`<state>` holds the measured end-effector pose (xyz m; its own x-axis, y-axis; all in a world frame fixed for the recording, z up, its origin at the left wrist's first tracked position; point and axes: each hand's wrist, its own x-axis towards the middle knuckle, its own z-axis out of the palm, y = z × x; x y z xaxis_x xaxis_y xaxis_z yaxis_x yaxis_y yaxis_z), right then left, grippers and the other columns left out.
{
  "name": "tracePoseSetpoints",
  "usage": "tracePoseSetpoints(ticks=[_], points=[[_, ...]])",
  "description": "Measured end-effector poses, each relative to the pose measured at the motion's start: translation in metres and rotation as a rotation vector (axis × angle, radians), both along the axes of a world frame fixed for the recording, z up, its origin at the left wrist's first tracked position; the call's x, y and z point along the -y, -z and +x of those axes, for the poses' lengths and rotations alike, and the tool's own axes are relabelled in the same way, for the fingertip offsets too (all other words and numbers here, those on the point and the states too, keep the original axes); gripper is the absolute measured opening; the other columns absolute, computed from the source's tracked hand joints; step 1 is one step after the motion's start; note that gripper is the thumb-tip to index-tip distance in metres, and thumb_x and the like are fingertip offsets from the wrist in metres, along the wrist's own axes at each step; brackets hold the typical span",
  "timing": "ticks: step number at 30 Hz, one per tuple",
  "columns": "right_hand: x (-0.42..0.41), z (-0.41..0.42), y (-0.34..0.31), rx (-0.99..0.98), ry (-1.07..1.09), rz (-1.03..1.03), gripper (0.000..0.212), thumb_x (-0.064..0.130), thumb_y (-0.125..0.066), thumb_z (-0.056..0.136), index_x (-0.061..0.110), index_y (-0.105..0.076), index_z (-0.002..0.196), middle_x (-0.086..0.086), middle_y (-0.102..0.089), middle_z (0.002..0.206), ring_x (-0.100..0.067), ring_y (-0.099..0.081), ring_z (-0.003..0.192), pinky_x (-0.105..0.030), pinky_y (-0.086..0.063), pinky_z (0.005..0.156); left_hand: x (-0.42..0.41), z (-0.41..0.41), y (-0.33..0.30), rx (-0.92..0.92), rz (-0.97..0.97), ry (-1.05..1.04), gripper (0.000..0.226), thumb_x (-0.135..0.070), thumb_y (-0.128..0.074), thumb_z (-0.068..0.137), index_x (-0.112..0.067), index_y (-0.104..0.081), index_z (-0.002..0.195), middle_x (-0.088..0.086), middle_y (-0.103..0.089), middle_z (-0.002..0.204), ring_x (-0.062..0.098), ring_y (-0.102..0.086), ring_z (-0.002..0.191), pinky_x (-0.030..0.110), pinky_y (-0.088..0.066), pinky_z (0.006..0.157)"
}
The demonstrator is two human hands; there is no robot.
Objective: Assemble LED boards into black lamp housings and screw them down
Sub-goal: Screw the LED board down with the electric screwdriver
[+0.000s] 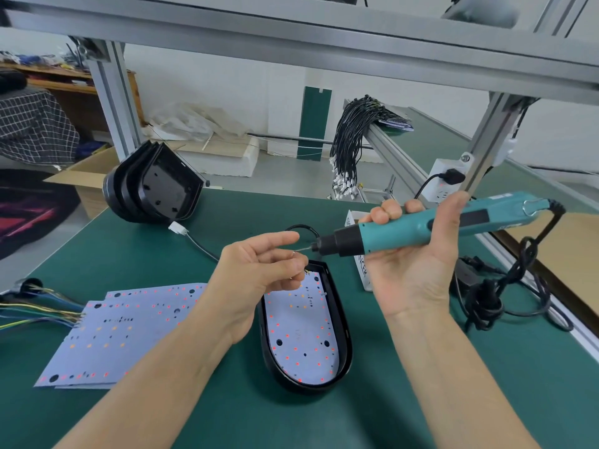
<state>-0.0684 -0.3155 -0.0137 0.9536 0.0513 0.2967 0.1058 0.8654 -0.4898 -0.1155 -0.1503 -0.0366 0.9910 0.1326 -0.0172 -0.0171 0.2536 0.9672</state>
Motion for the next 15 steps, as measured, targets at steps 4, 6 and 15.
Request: tracePoseSetpoints(ticks=[4,6,15], points=[[-0.001,0.003,0.001,-0.015,-0.009,0.011,0.047,0.054,-0.076,0.059,0.018,-0.049,0.073,0.001,-0.049,0.07,-0.015,-0.049,0.064,-0.026,-0.048,0.07,-0.008,-0.001,0.001,-0.028,0.018,-0.03,0.045,0.015,-0.068,0.074,-0.014,-0.067,0.108,0.009,-0.076,0.088,0.015,-0.069,0.068,0.019,-0.054,0.059],[-0.002,0.004,0.003,-0.033,-0.002,0.011,0.046,0.054,-0.075,0.059,0.018,-0.049,0.073,0.0,-0.049,0.07,-0.015,-0.049,0.063,-0.026,-0.048,0.068,-0.01,0.001,0.001,-0.059,-0.043,-0.052,0.034,0.015,-0.065,0.077,-0.006,-0.069,0.103,0.01,-0.076,0.086,0.015,-0.071,0.068,0.018,-0.055,0.059],[-0.004,0.008,0.002,-0.052,0.008,0.003,0.04,0.054,-0.066,0.068,0.018,-0.048,0.07,0.001,-0.05,0.067,-0.015,-0.049,0.06,-0.026,-0.048,0.067,-0.013,0.005,0.006,-0.054,0.048,-0.182,0.034,0.014,-0.069,0.075,-0.013,-0.07,0.095,0.004,-0.073,0.092,0.012,-0.067,0.077,0.02,-0.056,0.064]])
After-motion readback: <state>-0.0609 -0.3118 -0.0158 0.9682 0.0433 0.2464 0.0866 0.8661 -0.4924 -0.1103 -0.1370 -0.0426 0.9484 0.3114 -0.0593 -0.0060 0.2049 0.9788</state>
